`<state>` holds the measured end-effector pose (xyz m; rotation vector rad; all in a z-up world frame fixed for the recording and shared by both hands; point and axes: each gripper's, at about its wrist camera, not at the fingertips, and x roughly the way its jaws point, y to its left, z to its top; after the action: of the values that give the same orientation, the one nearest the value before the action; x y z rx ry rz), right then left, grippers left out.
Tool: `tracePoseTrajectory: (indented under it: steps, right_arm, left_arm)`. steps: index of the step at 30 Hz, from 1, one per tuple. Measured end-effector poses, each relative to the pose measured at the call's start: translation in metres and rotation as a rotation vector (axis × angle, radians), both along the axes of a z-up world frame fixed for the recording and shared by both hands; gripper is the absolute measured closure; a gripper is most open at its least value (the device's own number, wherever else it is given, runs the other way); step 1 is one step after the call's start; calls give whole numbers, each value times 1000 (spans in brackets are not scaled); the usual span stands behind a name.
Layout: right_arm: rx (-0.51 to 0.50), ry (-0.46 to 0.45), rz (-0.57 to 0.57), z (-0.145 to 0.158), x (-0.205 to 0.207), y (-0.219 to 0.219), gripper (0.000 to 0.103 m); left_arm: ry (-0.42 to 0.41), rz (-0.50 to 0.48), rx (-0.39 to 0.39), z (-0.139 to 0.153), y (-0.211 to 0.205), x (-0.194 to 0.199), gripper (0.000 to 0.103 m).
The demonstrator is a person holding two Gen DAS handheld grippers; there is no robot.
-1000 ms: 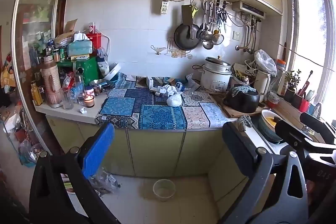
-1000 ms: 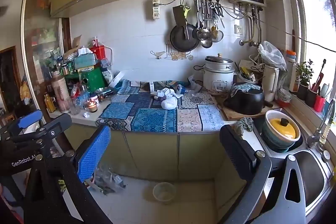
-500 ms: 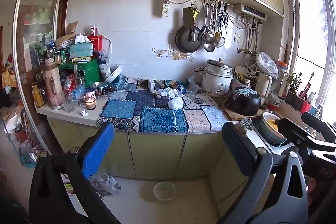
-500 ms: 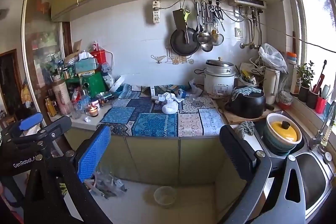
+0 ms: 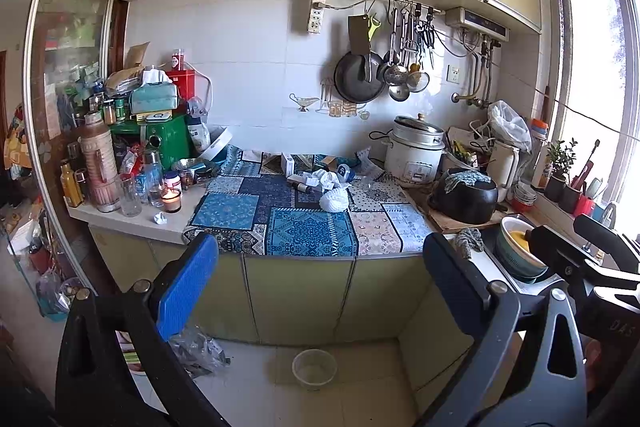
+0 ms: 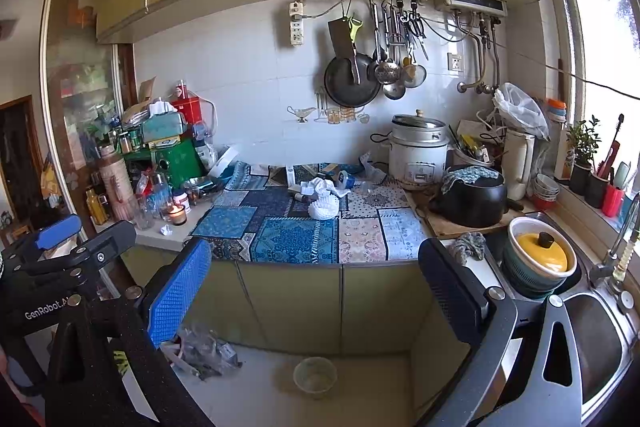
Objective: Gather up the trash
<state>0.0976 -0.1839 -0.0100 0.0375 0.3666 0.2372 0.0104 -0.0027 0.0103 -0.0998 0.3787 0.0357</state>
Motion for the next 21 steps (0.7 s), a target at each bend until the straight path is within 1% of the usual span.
tracePoseTrajectory:
  steps: [10,21]
  right_arm:
    - [0,8,-1,-2,2,-1,0]
    - [-1,14,1,-4,4,-1,0]
  left_arm:
    - [8,3,-6,-3,-4,5,0]
    - [19,4,-17,-11,2,10,0]
